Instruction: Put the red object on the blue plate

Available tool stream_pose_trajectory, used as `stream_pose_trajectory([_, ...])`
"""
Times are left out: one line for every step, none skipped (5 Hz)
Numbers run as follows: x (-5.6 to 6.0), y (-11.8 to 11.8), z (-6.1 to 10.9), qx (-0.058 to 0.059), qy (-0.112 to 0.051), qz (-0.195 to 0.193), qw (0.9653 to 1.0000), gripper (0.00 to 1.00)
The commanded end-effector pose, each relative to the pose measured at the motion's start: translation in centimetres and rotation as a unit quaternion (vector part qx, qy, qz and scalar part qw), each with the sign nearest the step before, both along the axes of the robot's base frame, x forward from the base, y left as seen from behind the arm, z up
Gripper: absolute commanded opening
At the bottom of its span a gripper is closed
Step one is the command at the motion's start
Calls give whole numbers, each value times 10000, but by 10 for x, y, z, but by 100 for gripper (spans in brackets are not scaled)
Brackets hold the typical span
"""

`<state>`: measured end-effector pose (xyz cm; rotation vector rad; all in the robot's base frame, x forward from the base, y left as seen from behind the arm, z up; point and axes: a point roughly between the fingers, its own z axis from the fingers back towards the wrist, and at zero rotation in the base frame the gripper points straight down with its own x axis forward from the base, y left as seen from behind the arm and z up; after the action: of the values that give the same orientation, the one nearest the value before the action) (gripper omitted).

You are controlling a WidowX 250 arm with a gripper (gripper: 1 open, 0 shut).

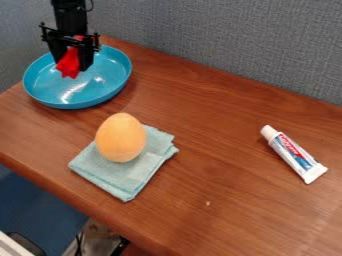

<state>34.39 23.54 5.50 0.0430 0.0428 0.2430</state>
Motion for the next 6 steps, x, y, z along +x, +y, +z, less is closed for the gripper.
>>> stream_pose_trajectory([6,6,49,324,-521,-9,9981,0])
stream_pose_trajectory([6,3,46,302,-482,-62,9984,100])
stream_pose_trajectory([5,0,48,310,-488,-123,9983,100])
stream_pose_trajectory([4,-5,54,318,-515,-227,9979,100])
stream_pose_trajectory([2,-9,64,350,-587,-320,9971,100])
stream_pose_trajectory([1,-12,70,364,-614,-359,9968,100])
